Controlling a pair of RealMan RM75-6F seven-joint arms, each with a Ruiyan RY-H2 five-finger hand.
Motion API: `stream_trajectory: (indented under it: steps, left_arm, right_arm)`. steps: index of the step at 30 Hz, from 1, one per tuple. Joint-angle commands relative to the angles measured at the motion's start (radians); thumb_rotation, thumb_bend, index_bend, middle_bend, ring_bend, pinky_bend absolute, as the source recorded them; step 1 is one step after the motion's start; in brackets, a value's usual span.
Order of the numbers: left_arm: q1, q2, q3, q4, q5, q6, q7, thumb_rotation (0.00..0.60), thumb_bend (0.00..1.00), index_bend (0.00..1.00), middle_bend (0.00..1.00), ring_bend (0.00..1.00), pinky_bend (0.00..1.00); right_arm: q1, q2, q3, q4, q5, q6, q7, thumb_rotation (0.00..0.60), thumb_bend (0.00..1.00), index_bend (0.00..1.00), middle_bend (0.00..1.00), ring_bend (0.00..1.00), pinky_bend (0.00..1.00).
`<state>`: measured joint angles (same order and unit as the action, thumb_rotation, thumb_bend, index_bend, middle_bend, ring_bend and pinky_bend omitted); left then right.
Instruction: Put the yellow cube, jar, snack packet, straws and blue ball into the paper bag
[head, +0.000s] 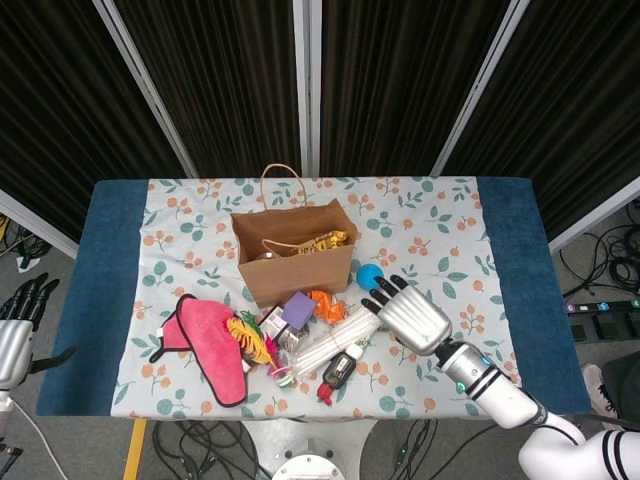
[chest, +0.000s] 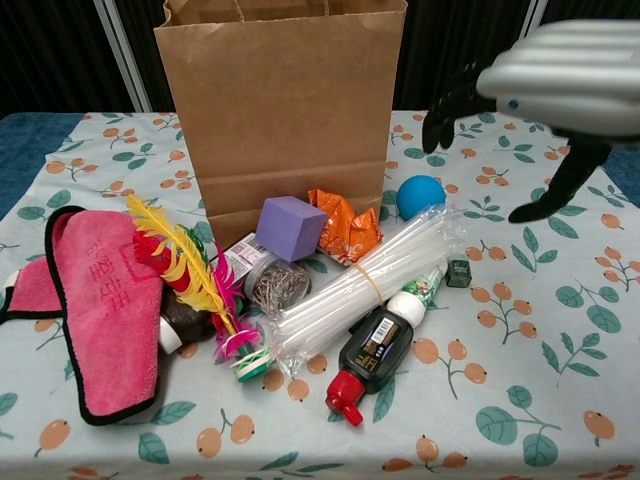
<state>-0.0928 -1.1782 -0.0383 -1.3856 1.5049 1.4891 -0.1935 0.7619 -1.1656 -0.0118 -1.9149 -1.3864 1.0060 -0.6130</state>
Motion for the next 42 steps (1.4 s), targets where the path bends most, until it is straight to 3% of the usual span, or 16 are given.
stream_trajectory:
  steps: [1,10,20,35,42]
  left_arm:
    - [0.002,0.000,-0.001,0.003,-0.003,0.001,-0.004,0.600,0.10,0.08,0.14,0.06,0.20]
    - [0.006,-0.002,-0.002,0.023,-0.005,0.005,-0.019,0.600,0.10,0.08,0.14,0.06,0.20]
    - [0.019,-0.004,-0.017,0.051,-0.021,0.028,-0.028,0.600,0.10,0.08,0.14,0.06,0.20]
    - [0.029,-0.027,-0.019,0.111,-0.027,0.031,-0.063,0.600,0.10,0.08,0.14,0.06,0.20]
    - [0.032,-0.036,-0.019,0.132,-0.026,0.033,-0.082,0.600,0.10,0.08,0.14,0.06,0.20]
  right_arm:
    - [0.010,-0.057,-0.010,0.041,-0.001,-0.044,-0.001,0.600,0.00,0.28,0.28,0.12,0.25]
    - [0.032,-0.193,-0.008,0.117,0.013,-0.108,-0.037,0.600,0.00,0.27,0.27,0.12,0.24]
    - [0.061,-0.338,0.030,0.226,0.053,-0.124,-0.117,0.600,0.00,0.27,0.28,0.12,0.24]
    - [0.075,-0.440,0.037,0.311,0.121,-0.119,-0.208,0.600,0.00,0.27,0.29,0.14,0.25]
    - [0.070,-0.485,0.031,0.353,0.124,-0.098,-0.228,0.600,0.04,0.37,0.36,0.22,0.32]
